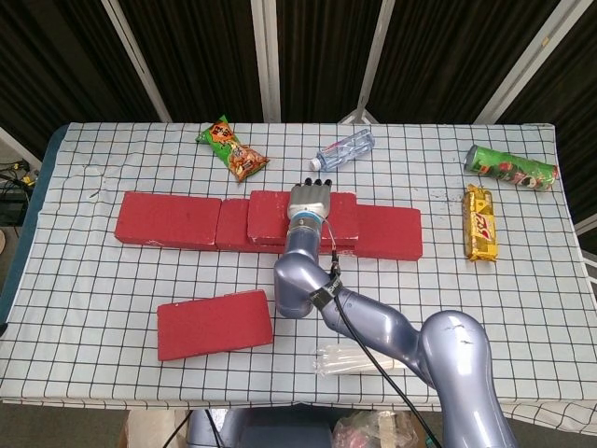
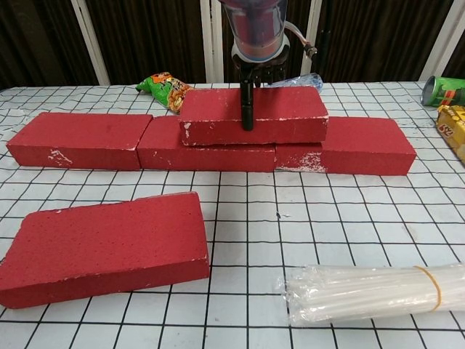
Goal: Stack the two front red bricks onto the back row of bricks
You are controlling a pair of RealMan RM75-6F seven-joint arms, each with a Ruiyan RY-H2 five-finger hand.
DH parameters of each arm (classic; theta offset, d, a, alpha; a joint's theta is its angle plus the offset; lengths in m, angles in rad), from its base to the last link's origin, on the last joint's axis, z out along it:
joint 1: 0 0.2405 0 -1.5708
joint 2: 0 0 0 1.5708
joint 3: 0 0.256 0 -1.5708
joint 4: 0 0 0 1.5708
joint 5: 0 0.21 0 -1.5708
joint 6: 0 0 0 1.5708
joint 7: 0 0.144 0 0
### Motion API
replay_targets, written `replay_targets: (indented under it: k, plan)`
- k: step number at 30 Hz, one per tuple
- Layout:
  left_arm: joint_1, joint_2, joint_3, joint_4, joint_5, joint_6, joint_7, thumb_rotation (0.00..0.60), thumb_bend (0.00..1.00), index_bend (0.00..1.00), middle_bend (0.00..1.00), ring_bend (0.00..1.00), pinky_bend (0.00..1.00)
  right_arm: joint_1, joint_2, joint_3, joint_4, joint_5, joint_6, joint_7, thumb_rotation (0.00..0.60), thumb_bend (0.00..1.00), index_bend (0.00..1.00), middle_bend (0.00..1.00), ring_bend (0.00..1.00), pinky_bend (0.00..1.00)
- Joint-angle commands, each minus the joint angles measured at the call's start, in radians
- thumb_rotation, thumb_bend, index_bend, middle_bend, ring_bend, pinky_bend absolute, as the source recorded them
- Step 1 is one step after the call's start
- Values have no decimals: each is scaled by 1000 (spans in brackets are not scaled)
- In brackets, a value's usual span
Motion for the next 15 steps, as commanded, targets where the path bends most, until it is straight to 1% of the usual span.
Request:
replay_targets:
  k: [1, 15]
  plan:
    - [0, 0, 0, 0, -1, 0, -1, 600, 0, 140, 0, 0, 0, -1, 0, 0, -1, -2, 0, 0, 600, 133, 147, 52, 0, 0]
    - [0, 0, -1, 2, -4, -2, -2, 600, 0, 140, 0, 0, 0, -3, -2, 3, -1, 2, 10, -19, 600, 133, 140, 32, 0, 0]
